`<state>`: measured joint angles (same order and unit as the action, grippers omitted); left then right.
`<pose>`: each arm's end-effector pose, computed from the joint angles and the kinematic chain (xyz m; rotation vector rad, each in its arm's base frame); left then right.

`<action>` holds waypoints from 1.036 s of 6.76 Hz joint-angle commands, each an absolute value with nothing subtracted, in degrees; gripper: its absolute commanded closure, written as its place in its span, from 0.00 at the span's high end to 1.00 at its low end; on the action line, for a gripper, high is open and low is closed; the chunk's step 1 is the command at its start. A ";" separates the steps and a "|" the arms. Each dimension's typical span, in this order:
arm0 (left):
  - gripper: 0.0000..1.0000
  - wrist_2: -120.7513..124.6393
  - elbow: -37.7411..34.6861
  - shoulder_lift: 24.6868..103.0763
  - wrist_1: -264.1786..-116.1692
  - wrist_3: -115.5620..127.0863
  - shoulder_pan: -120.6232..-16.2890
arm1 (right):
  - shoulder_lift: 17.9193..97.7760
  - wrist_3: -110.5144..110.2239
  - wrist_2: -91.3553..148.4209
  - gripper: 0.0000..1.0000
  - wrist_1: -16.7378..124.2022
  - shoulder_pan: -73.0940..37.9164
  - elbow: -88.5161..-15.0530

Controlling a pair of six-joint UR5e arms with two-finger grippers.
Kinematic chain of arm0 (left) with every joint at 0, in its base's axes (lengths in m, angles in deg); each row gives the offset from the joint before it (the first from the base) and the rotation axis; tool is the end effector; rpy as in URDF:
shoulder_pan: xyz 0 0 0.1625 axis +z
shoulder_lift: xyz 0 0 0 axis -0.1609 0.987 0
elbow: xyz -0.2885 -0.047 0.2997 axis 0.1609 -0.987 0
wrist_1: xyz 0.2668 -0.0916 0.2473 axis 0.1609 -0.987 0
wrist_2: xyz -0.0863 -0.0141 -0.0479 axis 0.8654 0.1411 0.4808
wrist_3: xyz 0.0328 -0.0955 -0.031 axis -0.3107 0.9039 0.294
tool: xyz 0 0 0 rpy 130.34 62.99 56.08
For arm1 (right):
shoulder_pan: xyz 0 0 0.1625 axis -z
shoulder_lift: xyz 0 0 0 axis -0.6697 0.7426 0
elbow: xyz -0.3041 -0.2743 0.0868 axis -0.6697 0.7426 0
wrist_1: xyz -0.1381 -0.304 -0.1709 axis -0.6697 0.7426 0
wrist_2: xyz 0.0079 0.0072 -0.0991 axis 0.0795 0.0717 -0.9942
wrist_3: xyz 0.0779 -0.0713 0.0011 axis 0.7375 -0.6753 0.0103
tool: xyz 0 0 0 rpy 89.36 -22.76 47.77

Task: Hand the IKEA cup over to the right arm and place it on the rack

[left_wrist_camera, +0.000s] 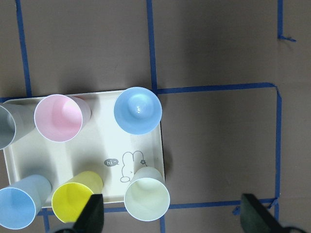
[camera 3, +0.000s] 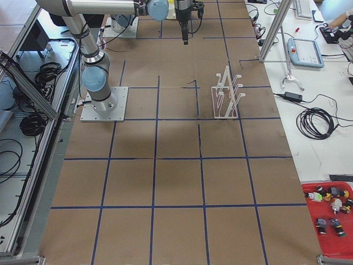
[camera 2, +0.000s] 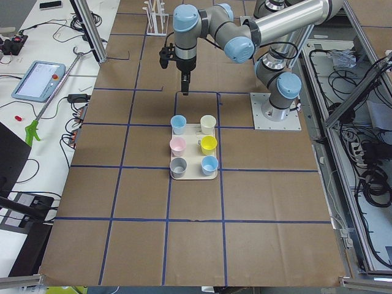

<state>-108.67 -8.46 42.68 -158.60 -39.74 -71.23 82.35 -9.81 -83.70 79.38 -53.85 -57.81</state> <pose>0.0851 -0.4471 0.4352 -0.0745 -3.1181 -0.0114 0.1782 -0.4149 0.4605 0.0240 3.1059 -0.2073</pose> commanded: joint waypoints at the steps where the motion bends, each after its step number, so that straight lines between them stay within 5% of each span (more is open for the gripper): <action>1: 1.00 -108.27 -14.50 42.97 -150.95 -39.12 -71.14 | 82.35 -9.88 -83.79 1.00 79.38 -53.76 -57.84; 7: 0.99 -108.36 -23.75 54.56 -129.73 -39.20 -71.49 | 82.35 -9.97 -83.70 1.00 79.47 -53.76 -57.75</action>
<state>-108.37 -22.73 52.39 -132.88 -39.17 -71.48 82.34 -9.96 -83.70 79.43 -53.76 -57.76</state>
